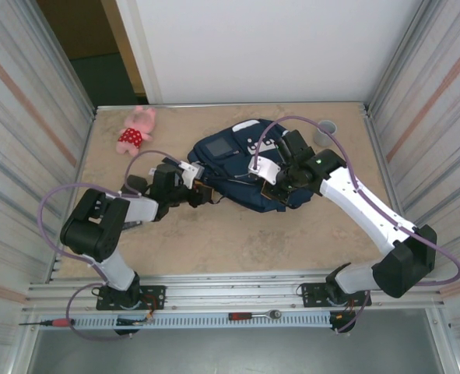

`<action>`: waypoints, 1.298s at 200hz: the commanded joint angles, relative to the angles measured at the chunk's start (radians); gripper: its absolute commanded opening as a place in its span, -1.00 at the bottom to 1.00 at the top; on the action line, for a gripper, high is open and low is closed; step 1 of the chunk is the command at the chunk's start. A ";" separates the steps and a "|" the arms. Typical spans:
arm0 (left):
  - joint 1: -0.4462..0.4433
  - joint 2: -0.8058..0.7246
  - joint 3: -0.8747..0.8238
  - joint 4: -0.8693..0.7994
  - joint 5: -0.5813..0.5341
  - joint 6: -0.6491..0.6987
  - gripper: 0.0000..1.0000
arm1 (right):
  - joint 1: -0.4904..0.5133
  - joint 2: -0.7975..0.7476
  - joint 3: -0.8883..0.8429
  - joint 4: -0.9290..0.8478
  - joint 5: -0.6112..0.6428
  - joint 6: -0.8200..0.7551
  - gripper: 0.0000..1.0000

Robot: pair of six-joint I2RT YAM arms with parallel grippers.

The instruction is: Pack the student bag

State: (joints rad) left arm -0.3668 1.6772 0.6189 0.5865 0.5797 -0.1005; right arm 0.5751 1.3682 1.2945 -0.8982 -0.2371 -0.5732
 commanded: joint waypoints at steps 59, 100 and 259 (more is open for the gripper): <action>-0.005 -0.039 -0.005 0.034 0.081 0.031 -0.99 | -0.014 -0.023 0.020 0.103 0.024 0.066 -1.00; -0.028 -0.103 0.009 -0.063 0.193 0.051 -1.00 | 0.015 -0.021 -0.051 0.214 0.076 0.180 -1.00; -0.163 -0.190 0.086 -0.496 0.086 0.133 -1.00 | 0.035 -0.084 -0.230 0.344 0.108 1.049 0.25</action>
State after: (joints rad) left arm -0.5198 1.5005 0.6830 0.1154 0.7116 0.0124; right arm 0.6765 1.4155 1.0615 -0.4774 -0.0841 0.1333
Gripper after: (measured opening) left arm 0.074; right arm 0.577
